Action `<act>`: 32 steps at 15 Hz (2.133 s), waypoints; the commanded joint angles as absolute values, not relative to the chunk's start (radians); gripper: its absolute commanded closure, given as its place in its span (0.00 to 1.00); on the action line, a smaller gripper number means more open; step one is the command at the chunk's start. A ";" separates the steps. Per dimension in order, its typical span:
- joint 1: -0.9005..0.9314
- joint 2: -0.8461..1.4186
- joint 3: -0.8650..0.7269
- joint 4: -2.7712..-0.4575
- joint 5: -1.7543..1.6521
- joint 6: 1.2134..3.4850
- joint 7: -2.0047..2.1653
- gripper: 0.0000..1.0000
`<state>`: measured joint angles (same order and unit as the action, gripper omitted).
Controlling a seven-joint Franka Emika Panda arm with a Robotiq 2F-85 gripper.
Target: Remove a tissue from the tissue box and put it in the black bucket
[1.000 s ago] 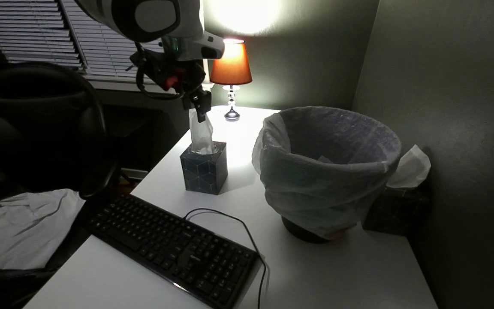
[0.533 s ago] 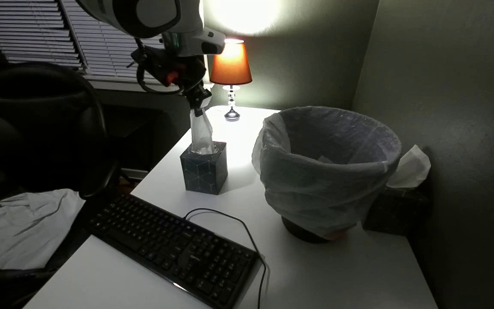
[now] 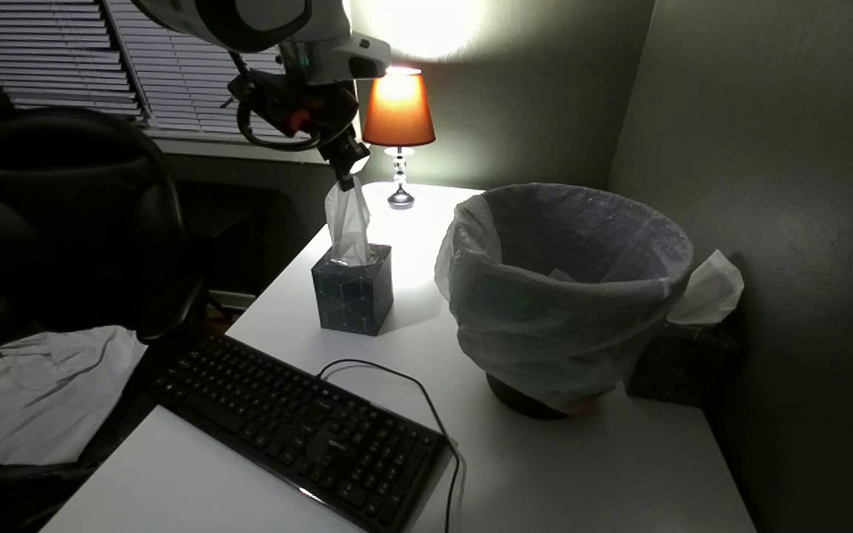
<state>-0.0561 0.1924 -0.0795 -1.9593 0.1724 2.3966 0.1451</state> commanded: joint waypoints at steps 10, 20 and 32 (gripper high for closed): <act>0.195 0.133 -0.414 -1.973 -0.724 2.660 0.698 1.00; 0.169 -0.026 -0.264 -2.071 -1.391 2.463 1.259 1.00; -0.022 -0.236 -0.129 -2.146 -1.297 2.443 1.352 1.00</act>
